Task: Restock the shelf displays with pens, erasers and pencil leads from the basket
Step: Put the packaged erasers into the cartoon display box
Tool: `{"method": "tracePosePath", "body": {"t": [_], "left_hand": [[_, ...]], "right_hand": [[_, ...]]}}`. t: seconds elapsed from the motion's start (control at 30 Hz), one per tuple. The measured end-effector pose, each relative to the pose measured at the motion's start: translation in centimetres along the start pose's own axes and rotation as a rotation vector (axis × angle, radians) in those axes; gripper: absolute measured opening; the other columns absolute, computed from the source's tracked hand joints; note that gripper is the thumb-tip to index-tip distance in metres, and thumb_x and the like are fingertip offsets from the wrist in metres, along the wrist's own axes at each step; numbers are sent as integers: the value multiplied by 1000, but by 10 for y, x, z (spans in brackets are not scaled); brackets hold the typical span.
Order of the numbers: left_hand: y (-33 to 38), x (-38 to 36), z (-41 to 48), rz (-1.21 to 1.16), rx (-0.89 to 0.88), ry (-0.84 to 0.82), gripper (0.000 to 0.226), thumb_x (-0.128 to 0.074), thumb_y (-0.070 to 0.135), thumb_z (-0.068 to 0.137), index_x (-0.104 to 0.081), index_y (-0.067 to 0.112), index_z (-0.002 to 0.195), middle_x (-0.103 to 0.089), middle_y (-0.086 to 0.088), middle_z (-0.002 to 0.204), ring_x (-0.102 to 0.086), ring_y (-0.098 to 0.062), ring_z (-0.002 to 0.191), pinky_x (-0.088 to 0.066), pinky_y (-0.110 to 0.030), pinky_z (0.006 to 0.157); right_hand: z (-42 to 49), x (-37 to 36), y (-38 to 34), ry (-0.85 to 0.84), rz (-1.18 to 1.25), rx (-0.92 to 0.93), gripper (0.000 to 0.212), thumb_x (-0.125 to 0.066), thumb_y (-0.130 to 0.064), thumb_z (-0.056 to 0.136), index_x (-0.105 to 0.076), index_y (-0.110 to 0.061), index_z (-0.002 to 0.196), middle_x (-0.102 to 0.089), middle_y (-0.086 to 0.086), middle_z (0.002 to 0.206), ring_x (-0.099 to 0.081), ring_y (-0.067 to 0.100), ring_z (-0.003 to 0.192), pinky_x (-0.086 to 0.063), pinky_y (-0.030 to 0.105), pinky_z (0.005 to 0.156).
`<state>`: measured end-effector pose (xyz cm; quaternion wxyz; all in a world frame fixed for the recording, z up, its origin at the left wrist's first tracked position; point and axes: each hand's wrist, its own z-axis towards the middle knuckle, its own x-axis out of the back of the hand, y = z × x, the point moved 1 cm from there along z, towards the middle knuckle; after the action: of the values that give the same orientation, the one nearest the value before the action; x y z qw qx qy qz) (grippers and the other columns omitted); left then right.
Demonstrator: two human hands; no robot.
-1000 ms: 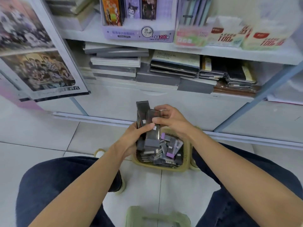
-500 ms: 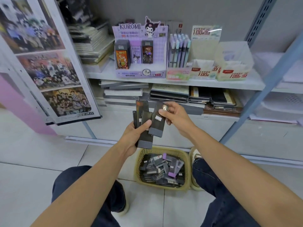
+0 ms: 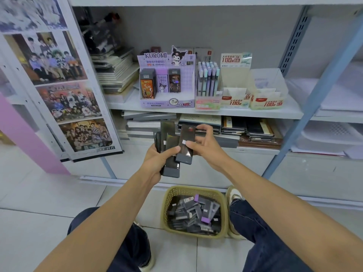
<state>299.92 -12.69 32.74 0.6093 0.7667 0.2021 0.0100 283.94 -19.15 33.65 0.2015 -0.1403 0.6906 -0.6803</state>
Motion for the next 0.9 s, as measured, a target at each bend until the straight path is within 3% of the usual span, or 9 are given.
{"method": "tracePosePath", "body": {"t": [0.1,0.2,0.3,0.37,0.43,0.53,0.6,0.8,0.9], "left_hand": [[5,0,-1,-4,-40,58,46,-83,12,72,-58,13,110,-73,-8,97,-72,-16,74,-55,-30,55],[11,1,-1,0,-64,100,47,-84,15,72,-57,16,110,-73,-6,98,-73,-17,77,-57,-30,56],[21,5,2,17,-65,137,49,-85,19,71,-54,19,109,-71,-7,107,-70,-25,94,-59,-42,76],[30,5,2,21,-71,150,65,-86,22,70,-49,15,123,-65,-10,119,-64,-31,107,-53,-51,92],[35,5,2,18,-79,153,75,-87,24,69,-45,13,130,-61,-11,126,-62,-33,112,-49,-54,96],[37,5,-2,38,-77,107,56,-85,22,71,-53,15,116,-67,-12,117,-66,-31,103,-55,-48,89],[37,5,-5,31,-48,56,58,-84,21,70,-55,11,120,-69,-14,114,-68,-32,99,-58,-45,81],[41,3,-14,-28,-13,-11,52,-79,18,76,-58,8,122,-70,-14,113,-70,-21,79,-59,-32,60],[43,5,-15,-25,-9,27,54,-80,15,76,-56,7,124,-71,-13,108,-70,-21,77,-57,-30,56]], "right_hand": [[1,-4,-2,-17,35,-45,57,-67,-1,86,-31,-18,127,-65,12,116,-66,20,91,-55,35,81],[1,-1,-8,-41,19,-61,60,-64,4,87,-27,-17,130,-65,6,115,-65,18,94,-55,27,75],[1,9,-19,-91,-55,-52,45,-57,2,92,-40,-4,133,-65,14,118,-66,17,94,-55,22,77],[0,18,-28,-178,-131,-56,37,-58,-5,93,-53,-8,130,-68,13,117,-67,16,94,-54,22,81],[-2,23,-35,-268,-205,-83,32,-57,-11,96,-58,-18,127,-70,4,111,-66,11,92,-51,21,79],[-5,26,-40,-359,-281,-147,31,-54,-17,98,-58,-33,124,-69,-6,109,-64,4,90,-50,15,72],[-4,27,-39,-348,-270,-144,33,-57,-16,96,-58,-31,125,-70,-7,109,-65,2,93,-50,15,73],[5,24,-31,-43,-199,-95,25,-76,-14,82,-66,-21,103,-66,5,102,-64,14,90,-49,22,72],[11,20,-26,100,-144,-141,37,-81,-16,76,-59,-16,105,-61,11,109,-62,22,94,-53,30,80]]}}
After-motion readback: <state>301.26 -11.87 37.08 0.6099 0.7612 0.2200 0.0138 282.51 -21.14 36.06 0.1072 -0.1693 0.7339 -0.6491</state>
